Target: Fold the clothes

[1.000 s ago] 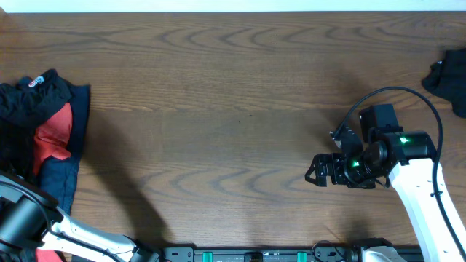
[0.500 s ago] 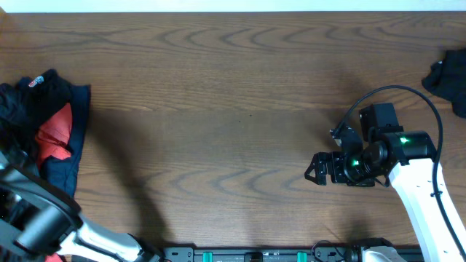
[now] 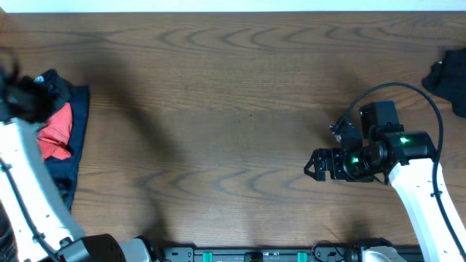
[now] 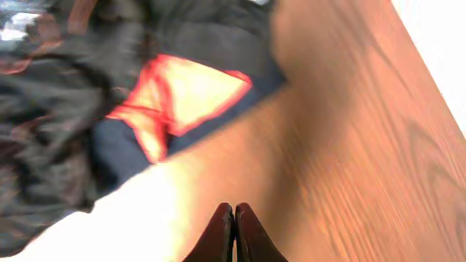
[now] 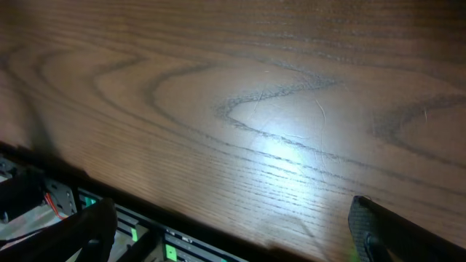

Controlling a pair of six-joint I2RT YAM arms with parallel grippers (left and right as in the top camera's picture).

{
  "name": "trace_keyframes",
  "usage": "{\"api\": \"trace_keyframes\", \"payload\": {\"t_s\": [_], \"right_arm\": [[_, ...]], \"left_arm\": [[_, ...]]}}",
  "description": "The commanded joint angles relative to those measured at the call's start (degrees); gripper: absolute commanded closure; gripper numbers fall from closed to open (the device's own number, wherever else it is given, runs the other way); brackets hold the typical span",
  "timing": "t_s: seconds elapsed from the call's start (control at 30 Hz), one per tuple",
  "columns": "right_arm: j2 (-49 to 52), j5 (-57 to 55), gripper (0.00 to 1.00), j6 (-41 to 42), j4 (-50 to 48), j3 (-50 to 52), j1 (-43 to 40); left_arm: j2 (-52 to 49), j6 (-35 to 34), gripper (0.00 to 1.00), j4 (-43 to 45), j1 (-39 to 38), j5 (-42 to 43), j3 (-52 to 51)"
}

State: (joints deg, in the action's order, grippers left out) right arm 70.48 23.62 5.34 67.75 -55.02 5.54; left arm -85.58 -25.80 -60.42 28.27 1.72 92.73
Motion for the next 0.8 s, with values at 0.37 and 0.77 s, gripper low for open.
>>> {"api": "trace_keyframes", "payload": {"t_s": [0.37,0.77], "right_arm": [[-0.17,0.83,0.01,-0.74,2.10,-1.18,1.27],[-0.09,0.85,0.01,-0.72,0.44,-1.18,1.27]], "left_arm": [[-4.59,-0.39,0.62,-6.43,-1.31,-6.27,0.83],[-15.32,1.70,0.34,-10.51,7.08,-6.10,-7.13]]}}
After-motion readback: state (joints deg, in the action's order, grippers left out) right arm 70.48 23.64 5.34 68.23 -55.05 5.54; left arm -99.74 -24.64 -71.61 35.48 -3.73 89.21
